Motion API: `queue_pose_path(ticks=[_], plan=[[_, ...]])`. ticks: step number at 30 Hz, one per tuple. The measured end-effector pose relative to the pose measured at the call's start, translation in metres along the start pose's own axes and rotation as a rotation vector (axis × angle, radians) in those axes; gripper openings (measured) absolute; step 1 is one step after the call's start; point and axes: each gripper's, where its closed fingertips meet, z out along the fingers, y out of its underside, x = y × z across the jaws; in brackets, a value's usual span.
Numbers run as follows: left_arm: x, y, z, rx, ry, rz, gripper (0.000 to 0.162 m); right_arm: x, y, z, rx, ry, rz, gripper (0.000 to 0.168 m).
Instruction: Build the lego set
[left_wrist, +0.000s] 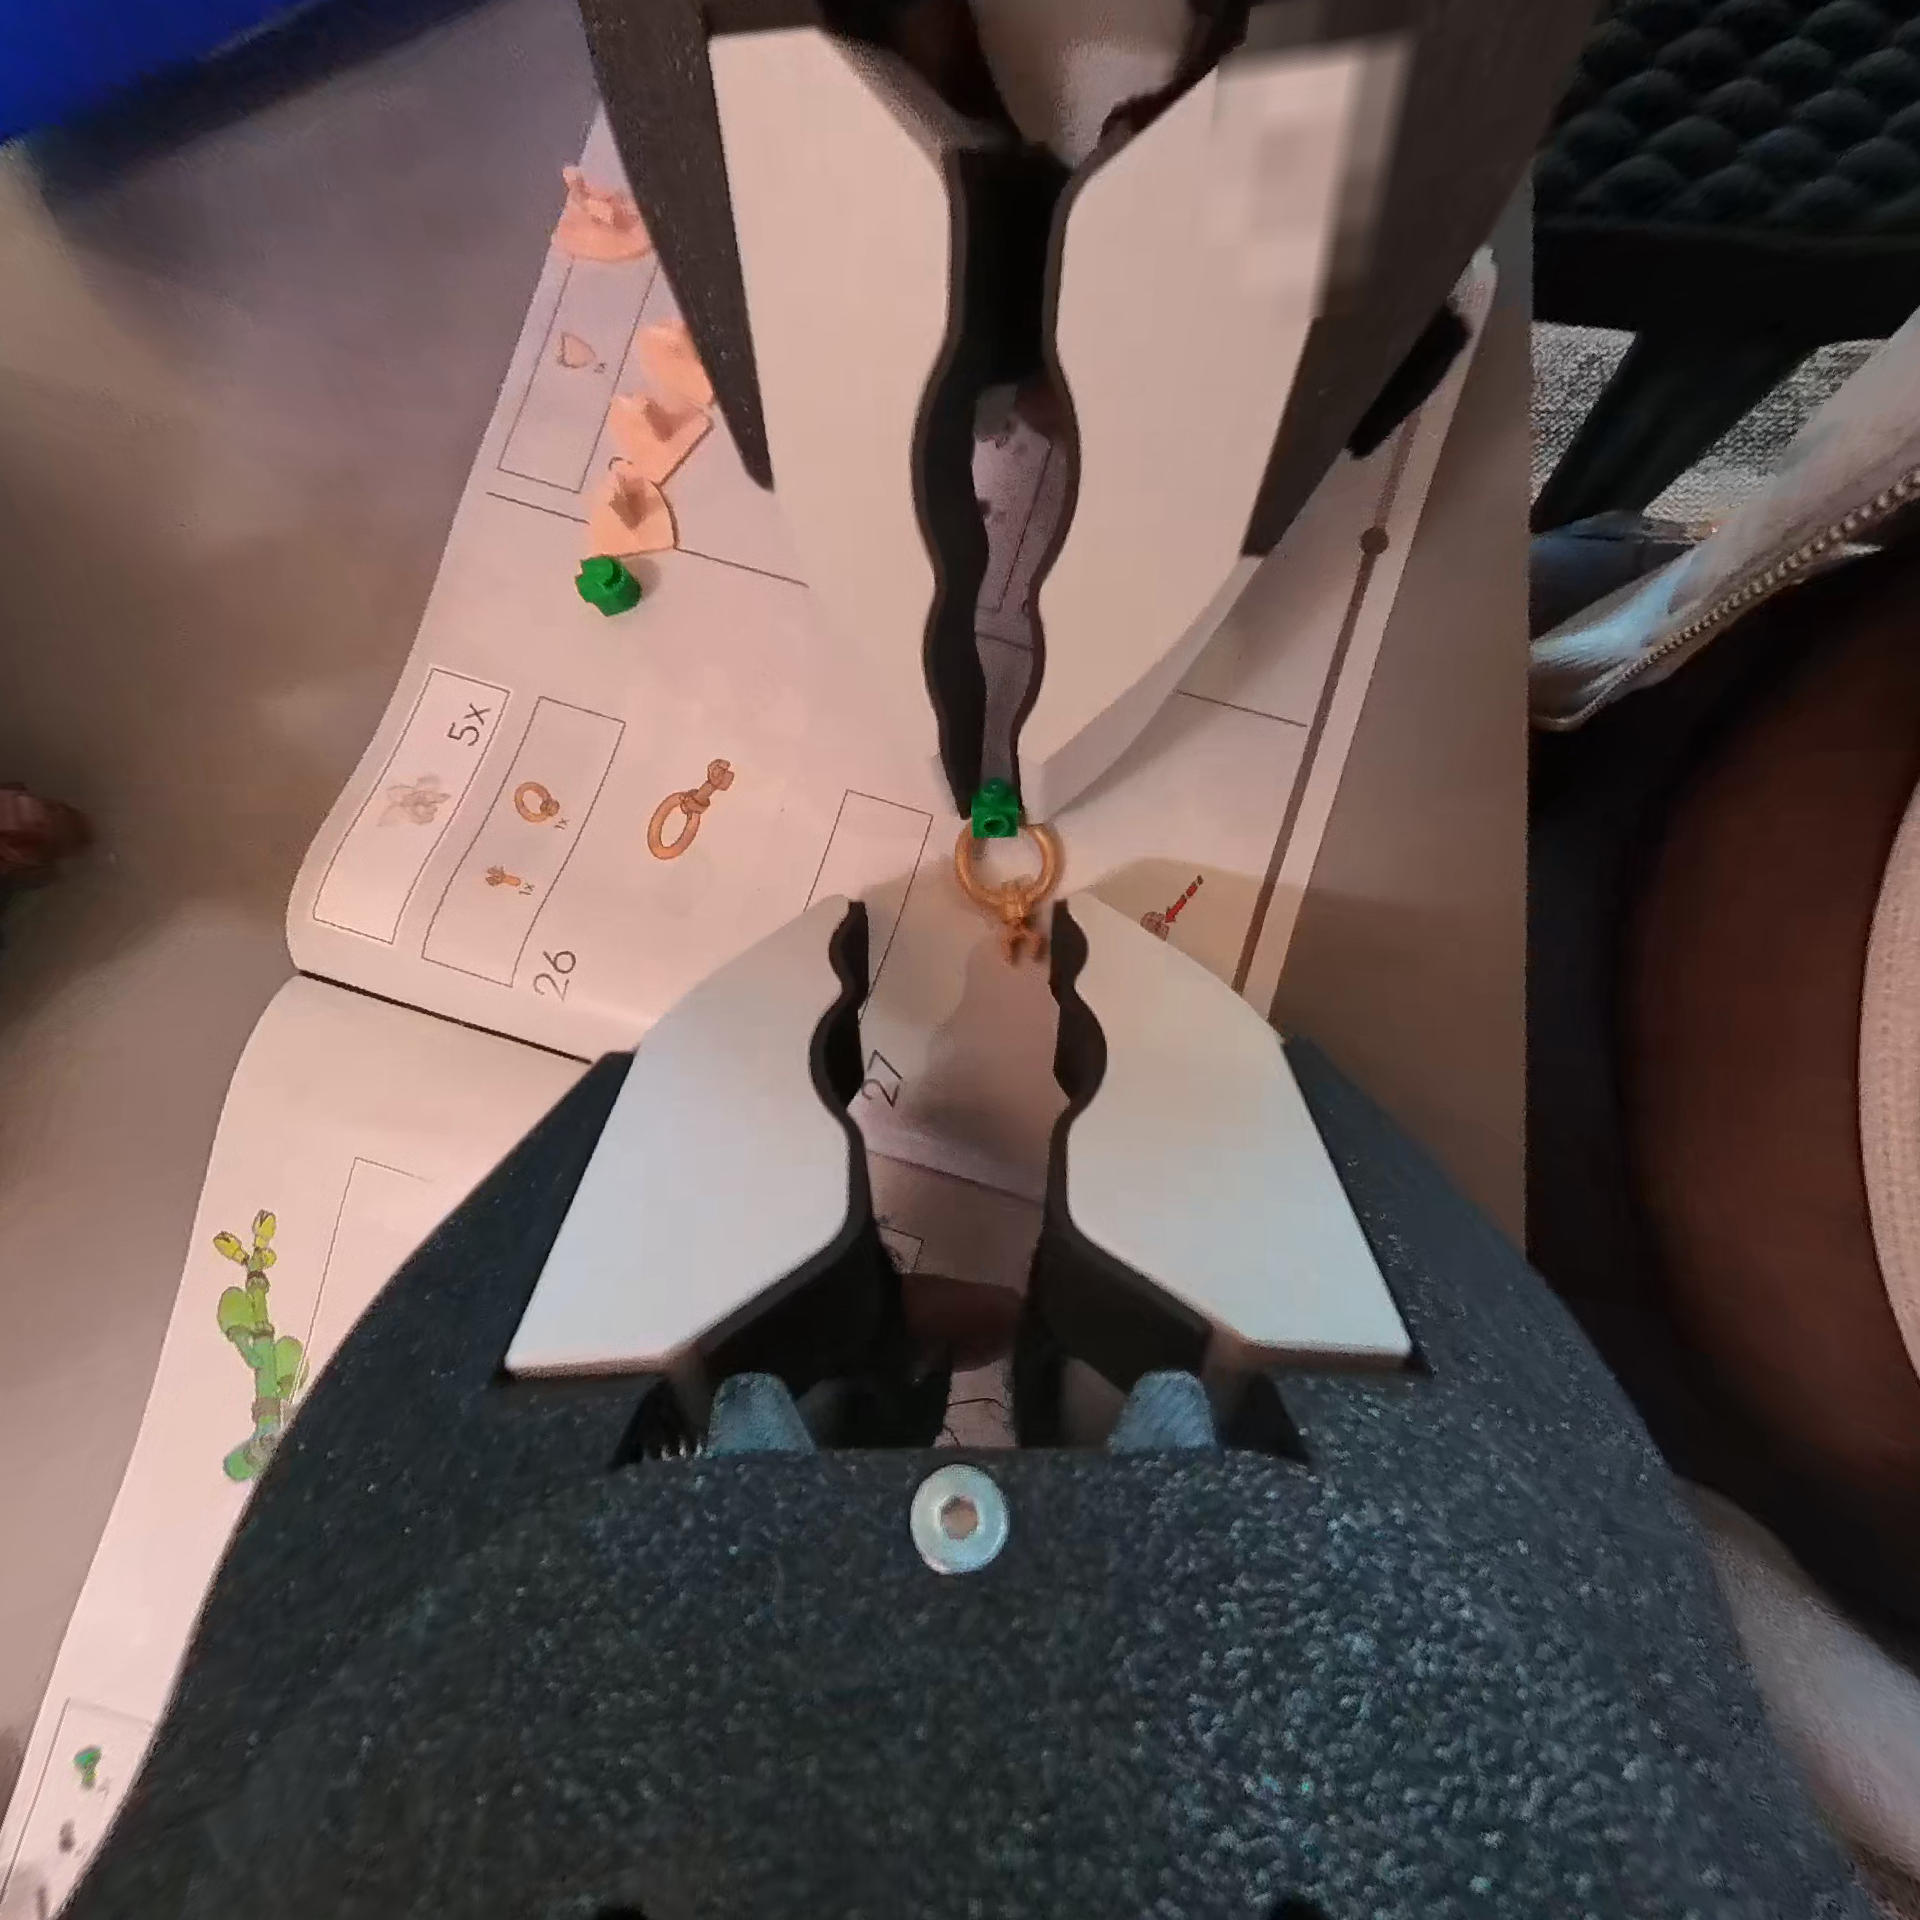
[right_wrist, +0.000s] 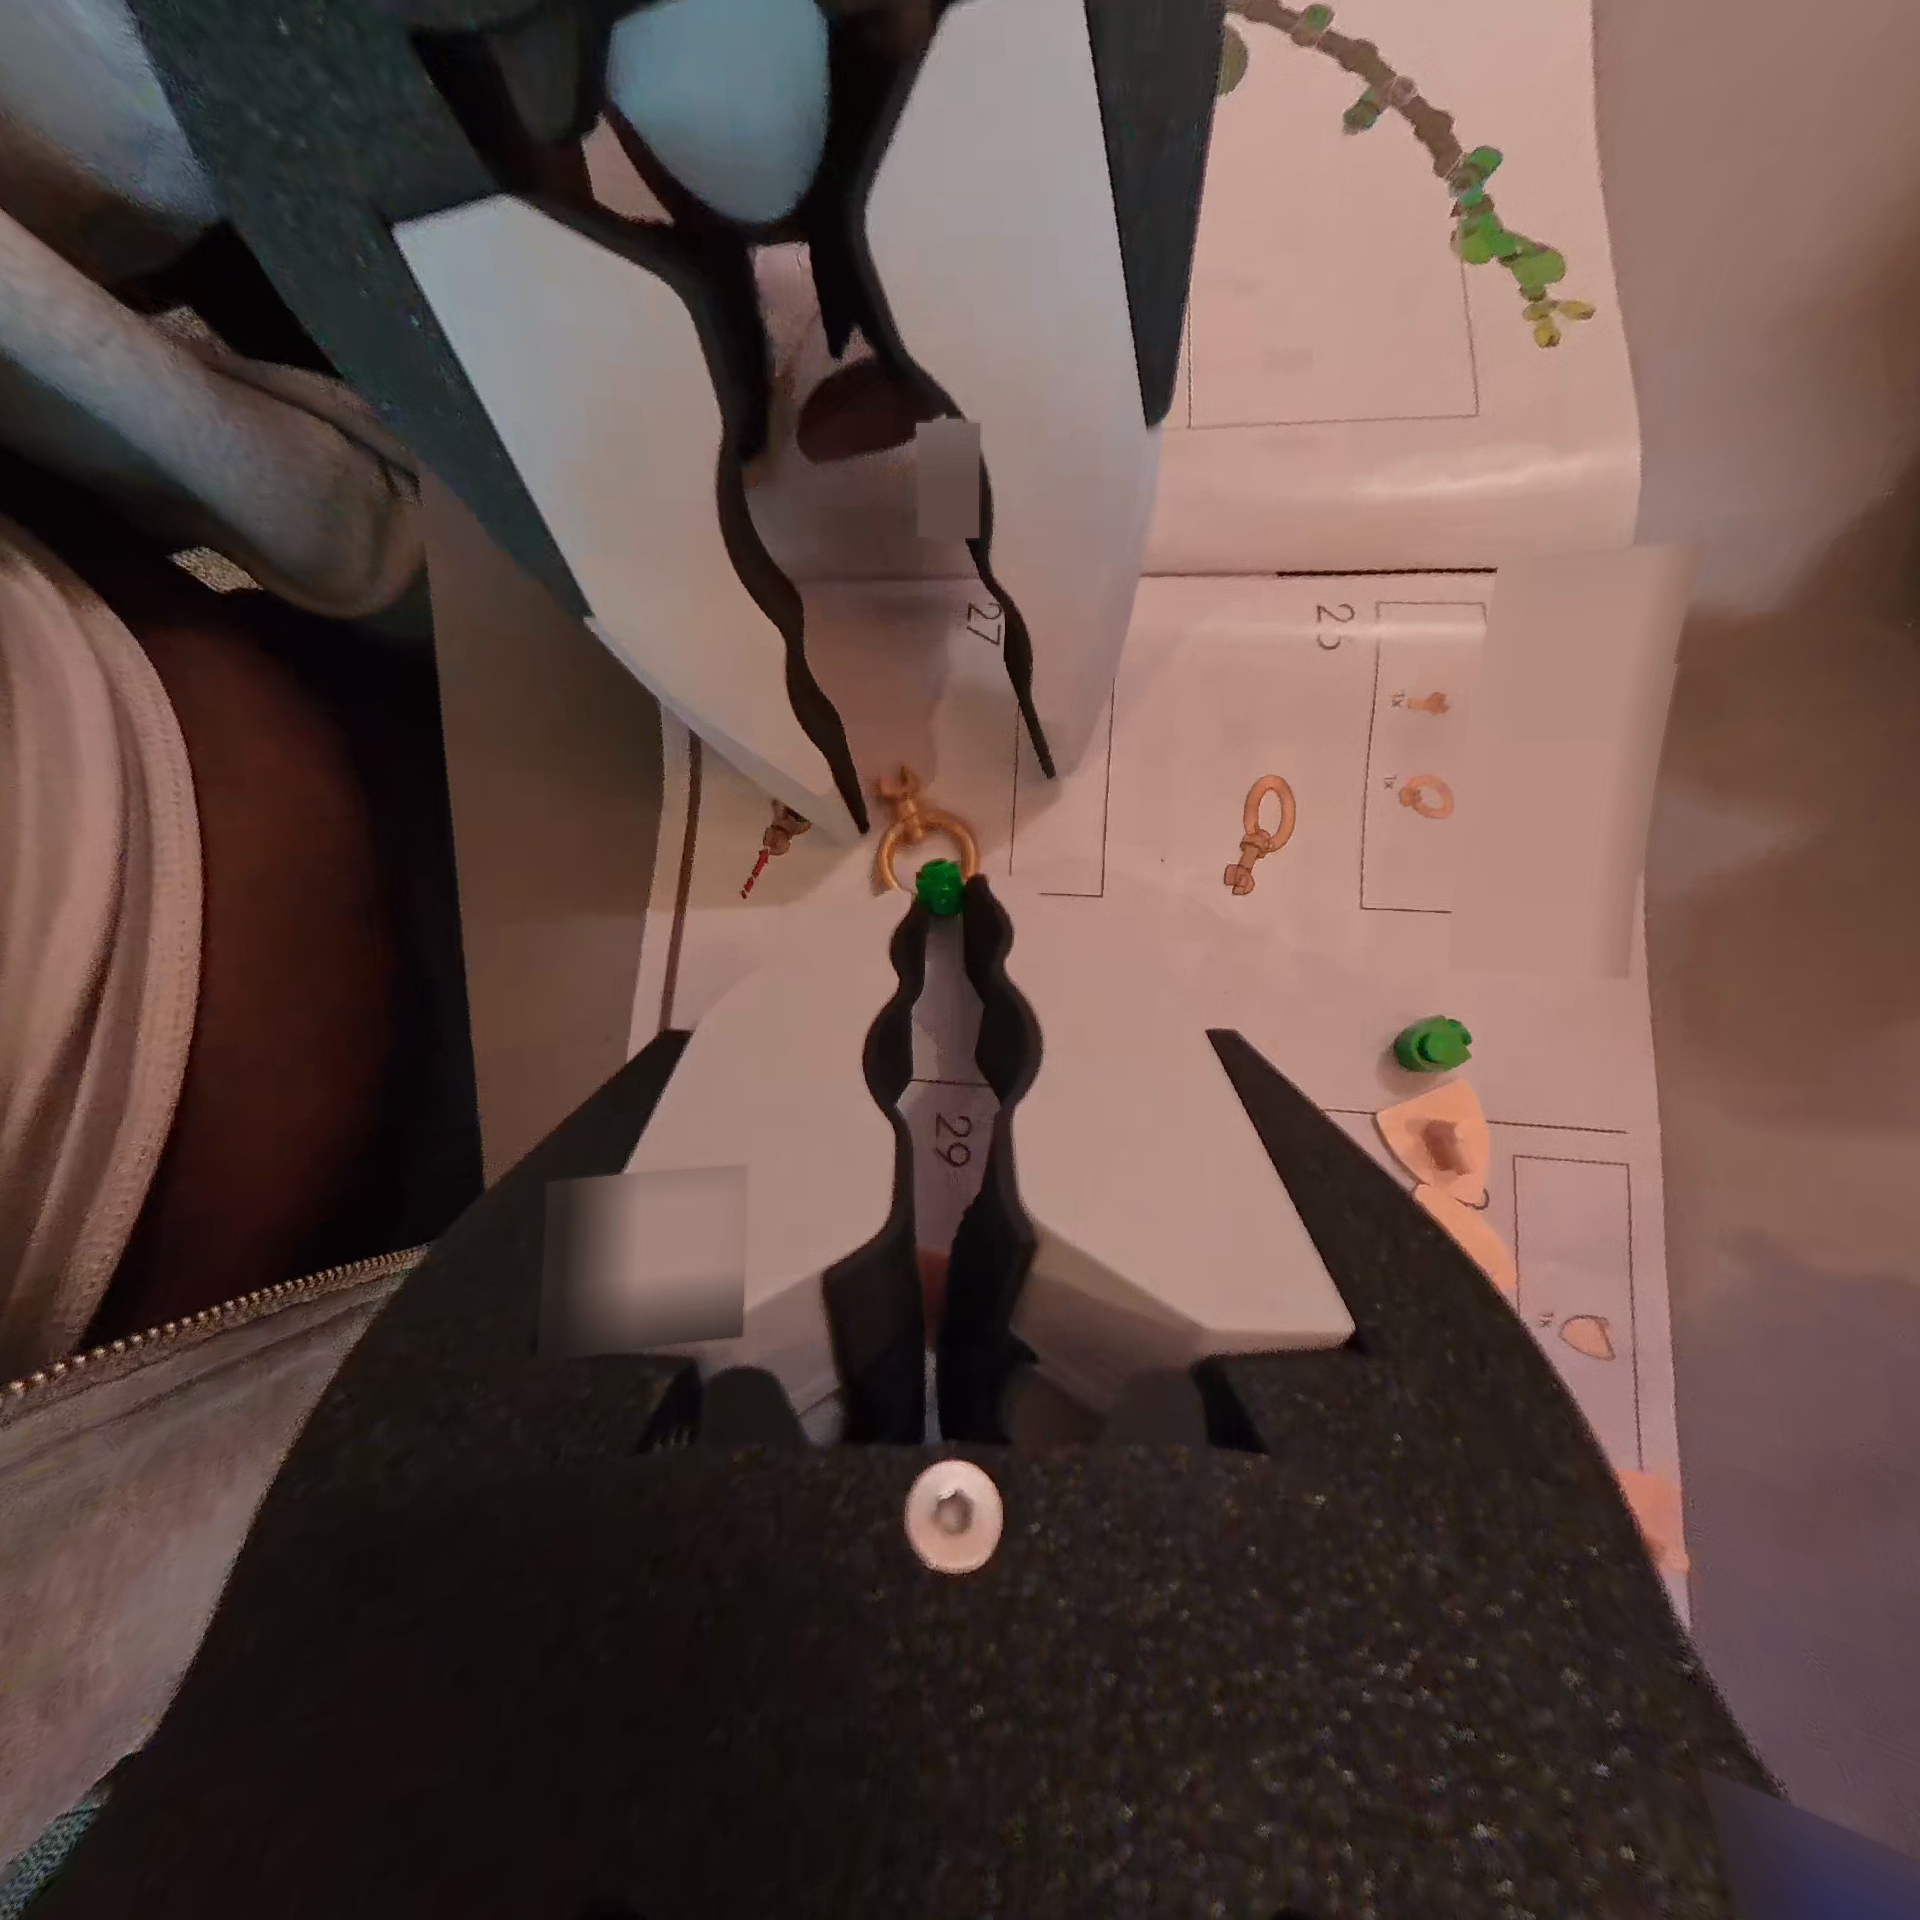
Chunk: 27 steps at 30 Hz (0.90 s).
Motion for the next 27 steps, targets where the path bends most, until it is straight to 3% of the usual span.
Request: queue_pose_path(ticks=[7,16,27], plan=[[0.007,0.004,-0.004,0.002,-0.008,-0.013,0.023,-0.004,-0.01,0.001,-0.016,-0.011,-0.043,0.007],[0.009,0.004,-0.002,0.093,0.02,-0.075,0.017,-0.004,-0.003,0.005,-0.248,0.006,-0.036,0.007],[0.008,0.002,-0.002,0.152,0.015,-0.075,0.015,-0.004,-0.005,0.007,-0.343,0.072,-0.043,0.008]])
